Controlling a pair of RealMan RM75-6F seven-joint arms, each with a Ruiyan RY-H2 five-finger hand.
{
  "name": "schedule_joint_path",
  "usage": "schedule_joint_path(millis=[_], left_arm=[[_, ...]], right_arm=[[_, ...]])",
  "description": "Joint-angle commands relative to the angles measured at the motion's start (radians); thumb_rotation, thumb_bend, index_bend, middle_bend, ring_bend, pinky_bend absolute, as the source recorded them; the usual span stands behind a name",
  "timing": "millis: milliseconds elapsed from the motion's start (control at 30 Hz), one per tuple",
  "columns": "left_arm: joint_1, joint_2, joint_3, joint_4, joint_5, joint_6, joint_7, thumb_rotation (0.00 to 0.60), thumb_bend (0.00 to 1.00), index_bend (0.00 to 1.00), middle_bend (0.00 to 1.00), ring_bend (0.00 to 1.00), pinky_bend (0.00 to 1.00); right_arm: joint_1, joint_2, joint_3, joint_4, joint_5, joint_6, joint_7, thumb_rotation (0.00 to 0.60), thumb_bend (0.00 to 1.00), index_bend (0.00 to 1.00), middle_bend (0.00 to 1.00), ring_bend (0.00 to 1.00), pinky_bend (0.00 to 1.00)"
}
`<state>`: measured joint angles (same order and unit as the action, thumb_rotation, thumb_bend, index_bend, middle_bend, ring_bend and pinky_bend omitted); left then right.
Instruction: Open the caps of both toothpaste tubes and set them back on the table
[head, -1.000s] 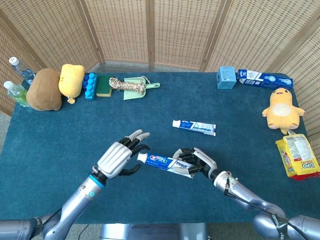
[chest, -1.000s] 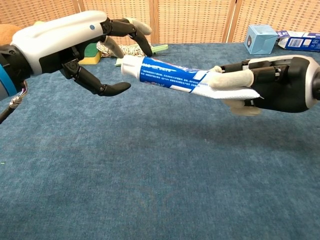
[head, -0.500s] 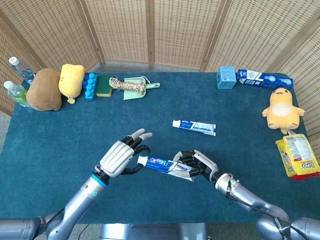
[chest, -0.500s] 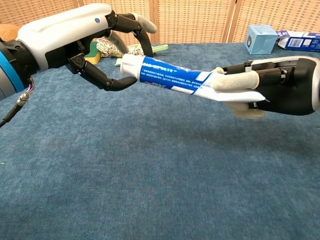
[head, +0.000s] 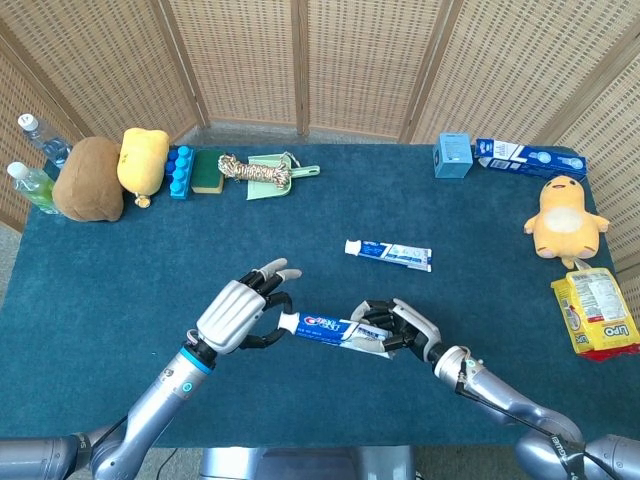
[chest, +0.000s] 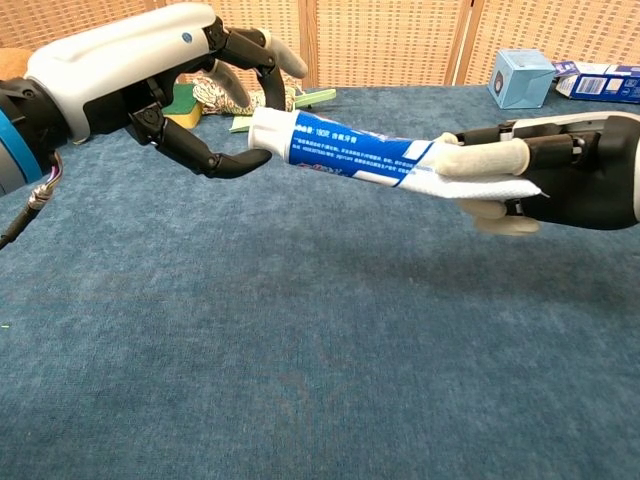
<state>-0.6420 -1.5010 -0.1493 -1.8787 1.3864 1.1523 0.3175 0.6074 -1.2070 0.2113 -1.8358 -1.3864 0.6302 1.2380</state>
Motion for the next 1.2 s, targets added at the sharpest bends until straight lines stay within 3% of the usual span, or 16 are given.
schedule_joint_path(millis=[33,300,767,1200], left_arm=[[0.000,0.002,-0.001,0.001,-0.002,0.001,-0.002,0.600,0.33,0.53,0.21,0.10,0.26],[-0.002,0.001,-0.001,0.006,-0.007,-0.002,-0.004,0.600,0.33,0.55,0.21,0.11,0.25],[0.000,0.004,0.004,0.003,-0.005,0.002,-0.013,0.600,0.34,0.56,0.20,0.10,0.27],[-0.001,-0.003,0.008,-0.012,-0.001,0.002,-0.005,0.600,0.34,0.49,0.19,0.10,0.27]], right_arm=[[0.001,0.000,-0.002,0.007,0.005,0.002,0.000,0.600,0.64,0.89,0.74,0.76,0.87],[0.007,-0.007,-0.009,0.020,0.038,0.006,-0.049,0.600,0.64,0.89,0.74,0.76,0.87],[0.009,-0.025,-0.006,0.007,0.161,0.041,-0.245,0.600,0.64,0.89,0.74,0.76,0.87],[0.012,-0.048,-0.001,-0.045,0.280,0.095,-0.449,0.600,0.64,0.89,0.74,0.76,0.87]])
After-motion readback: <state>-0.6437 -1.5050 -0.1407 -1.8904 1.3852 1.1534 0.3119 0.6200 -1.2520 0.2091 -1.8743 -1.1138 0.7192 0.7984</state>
